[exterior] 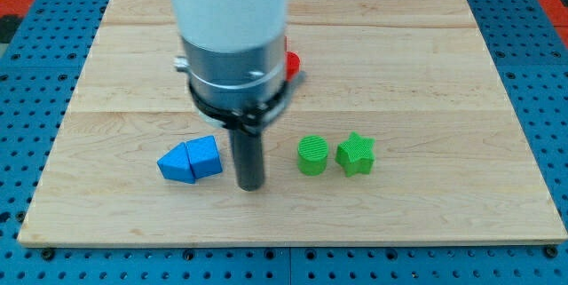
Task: Push the blue cube away from the blue triangle
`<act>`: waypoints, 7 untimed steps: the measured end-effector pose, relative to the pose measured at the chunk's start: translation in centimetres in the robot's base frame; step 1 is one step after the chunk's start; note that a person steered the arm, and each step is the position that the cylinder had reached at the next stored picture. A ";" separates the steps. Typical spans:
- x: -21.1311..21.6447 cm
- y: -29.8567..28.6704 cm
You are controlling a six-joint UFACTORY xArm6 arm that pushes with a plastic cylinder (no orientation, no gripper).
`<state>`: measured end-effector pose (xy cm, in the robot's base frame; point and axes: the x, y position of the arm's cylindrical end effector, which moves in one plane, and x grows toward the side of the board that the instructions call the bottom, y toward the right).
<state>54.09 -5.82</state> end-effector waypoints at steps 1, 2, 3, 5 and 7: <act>-3.3 -4.1; -4.6 -4.8; -5.9 -4.8; -7.2 -7.9; -2.0 -7.7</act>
<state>52.13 -13.56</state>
